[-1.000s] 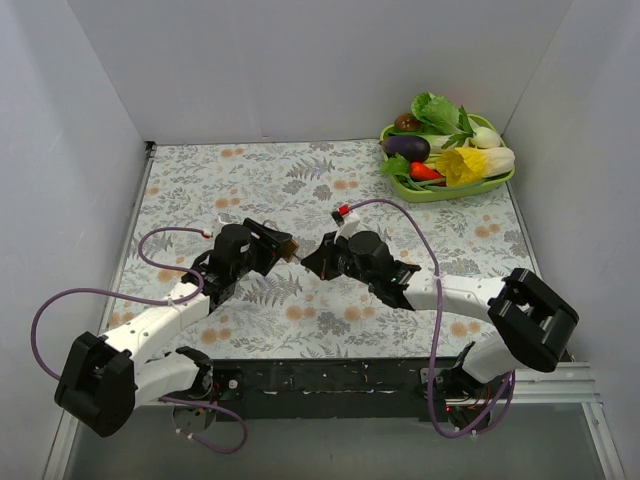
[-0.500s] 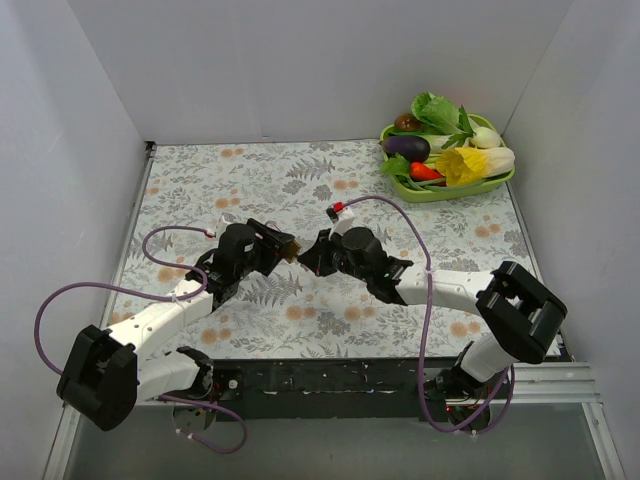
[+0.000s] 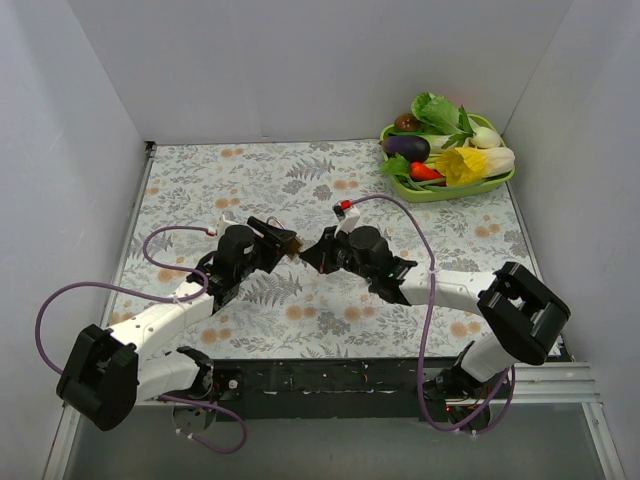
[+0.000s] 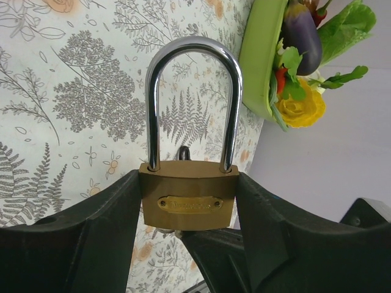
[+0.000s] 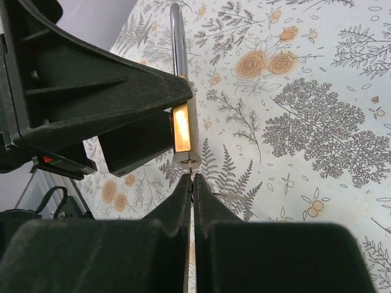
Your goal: Unlock with the key
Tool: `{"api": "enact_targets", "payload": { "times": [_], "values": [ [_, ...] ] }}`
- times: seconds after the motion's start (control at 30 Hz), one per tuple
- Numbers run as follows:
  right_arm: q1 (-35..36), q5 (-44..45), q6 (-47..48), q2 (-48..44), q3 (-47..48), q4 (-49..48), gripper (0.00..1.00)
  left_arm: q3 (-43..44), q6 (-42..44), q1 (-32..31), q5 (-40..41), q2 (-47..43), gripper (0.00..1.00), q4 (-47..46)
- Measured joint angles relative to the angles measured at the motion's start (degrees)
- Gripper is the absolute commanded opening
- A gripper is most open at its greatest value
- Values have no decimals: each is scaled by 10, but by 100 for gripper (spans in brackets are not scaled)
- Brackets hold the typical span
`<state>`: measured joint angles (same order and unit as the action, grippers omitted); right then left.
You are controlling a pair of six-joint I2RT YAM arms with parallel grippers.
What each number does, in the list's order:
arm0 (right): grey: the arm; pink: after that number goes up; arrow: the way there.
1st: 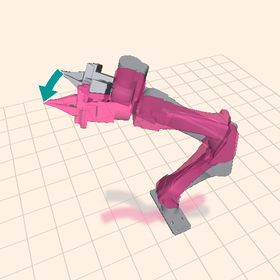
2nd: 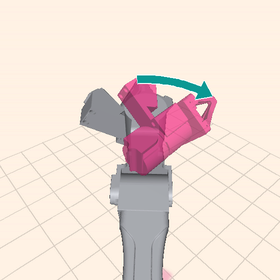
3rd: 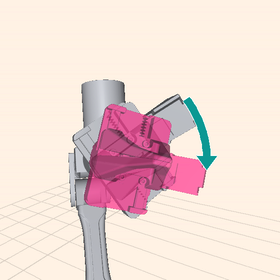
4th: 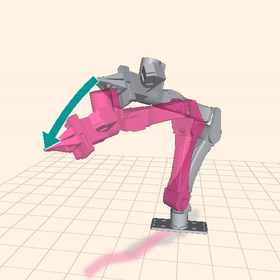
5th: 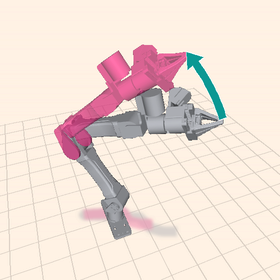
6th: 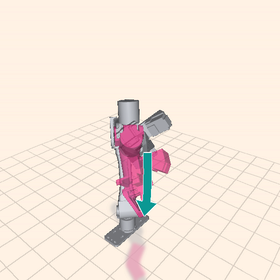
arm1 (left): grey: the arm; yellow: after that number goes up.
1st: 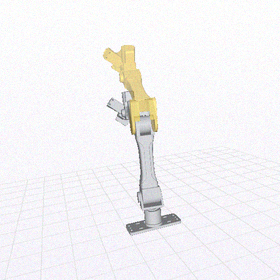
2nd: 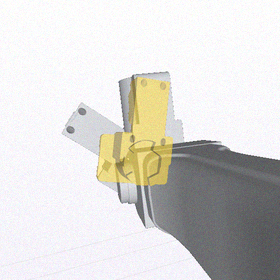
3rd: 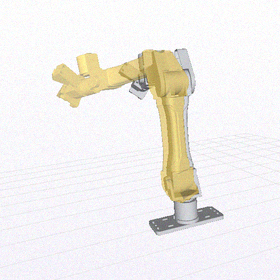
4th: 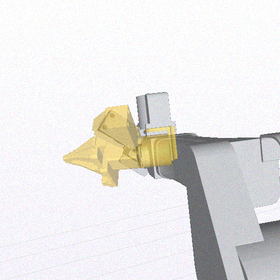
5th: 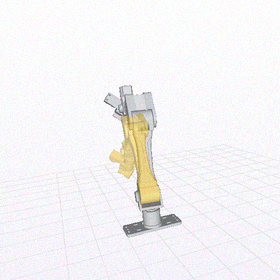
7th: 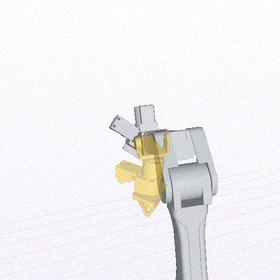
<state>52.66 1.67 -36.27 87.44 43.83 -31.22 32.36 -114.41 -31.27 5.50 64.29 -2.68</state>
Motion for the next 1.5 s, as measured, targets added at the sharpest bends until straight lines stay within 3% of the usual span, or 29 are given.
{"api": "enact_targets", "payload": {
  "times": [0.7,1.5],
  "values": [
    [-91,-172,-192,-29,-113,-224,1,-33,3,-9,-65,-9,0,-150],
    [-99,-174,-318,-46,-160,-351,1,-38,5,-12,-107,-30,0,-227]
  ]
}}
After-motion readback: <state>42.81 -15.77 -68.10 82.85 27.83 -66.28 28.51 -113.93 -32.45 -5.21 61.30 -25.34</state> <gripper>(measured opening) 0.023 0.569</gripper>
